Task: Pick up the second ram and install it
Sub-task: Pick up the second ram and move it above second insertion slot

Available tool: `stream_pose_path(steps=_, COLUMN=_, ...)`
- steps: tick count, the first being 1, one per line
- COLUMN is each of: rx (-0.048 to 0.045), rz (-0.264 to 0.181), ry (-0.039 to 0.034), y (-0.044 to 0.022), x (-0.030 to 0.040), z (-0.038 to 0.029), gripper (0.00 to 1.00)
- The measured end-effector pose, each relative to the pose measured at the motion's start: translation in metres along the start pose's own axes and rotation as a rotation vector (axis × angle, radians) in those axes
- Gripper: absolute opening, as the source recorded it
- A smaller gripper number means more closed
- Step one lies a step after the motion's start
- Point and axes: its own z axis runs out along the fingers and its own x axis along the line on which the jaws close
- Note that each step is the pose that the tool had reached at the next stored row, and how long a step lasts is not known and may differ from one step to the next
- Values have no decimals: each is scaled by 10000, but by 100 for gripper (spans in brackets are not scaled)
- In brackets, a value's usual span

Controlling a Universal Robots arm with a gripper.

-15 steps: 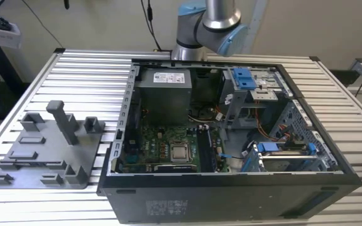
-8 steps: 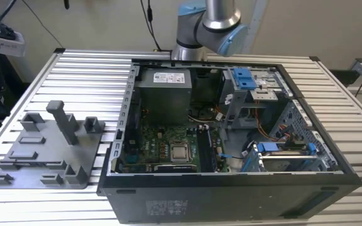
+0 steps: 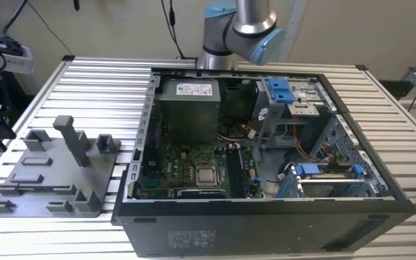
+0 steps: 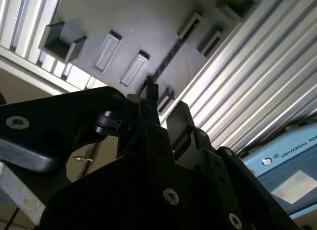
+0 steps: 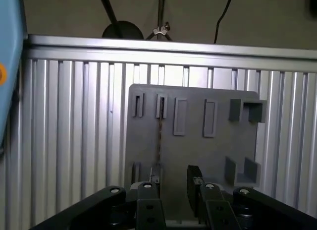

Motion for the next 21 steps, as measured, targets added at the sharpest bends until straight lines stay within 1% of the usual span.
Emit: stream_pose_path(steps=21, rx=1, rz=41, ry=0, y=-7, x=11, z=281, gripper=36)
